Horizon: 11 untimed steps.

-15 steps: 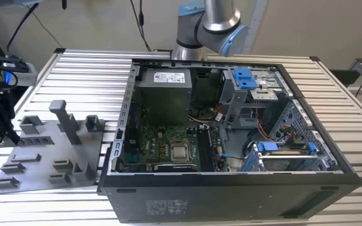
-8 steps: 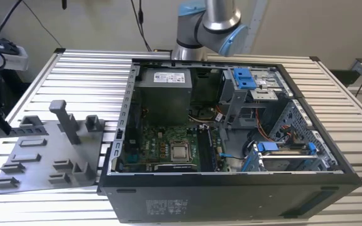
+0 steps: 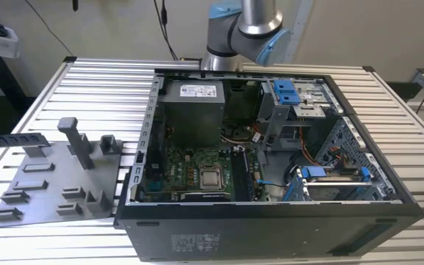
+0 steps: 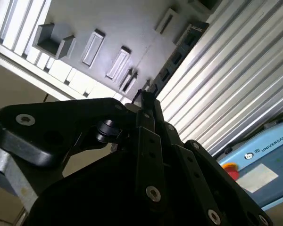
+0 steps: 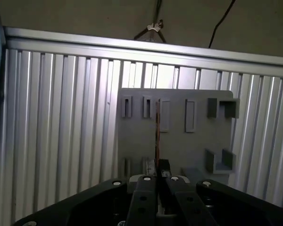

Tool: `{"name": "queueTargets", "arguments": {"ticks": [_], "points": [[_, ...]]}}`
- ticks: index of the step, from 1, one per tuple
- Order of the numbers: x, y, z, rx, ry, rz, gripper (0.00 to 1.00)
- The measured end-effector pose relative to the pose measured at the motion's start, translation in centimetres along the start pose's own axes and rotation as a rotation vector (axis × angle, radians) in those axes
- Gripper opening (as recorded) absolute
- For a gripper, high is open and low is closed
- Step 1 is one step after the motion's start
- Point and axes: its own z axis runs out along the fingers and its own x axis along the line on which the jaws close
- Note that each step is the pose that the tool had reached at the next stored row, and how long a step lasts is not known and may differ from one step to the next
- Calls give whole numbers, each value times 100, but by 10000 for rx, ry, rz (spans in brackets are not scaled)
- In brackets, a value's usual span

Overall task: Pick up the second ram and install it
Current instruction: 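Pick up the second ram and move it above second insertion slot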

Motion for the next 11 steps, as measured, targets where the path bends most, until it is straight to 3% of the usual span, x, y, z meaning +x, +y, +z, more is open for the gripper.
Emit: {"name": "queueTargets", "arguments": {"ticks": [10, 11], "points": [[-17, 6, -452, 5, 0, -1, 14], [-18, 7, -463, 2, 2, -1, 14]]}}
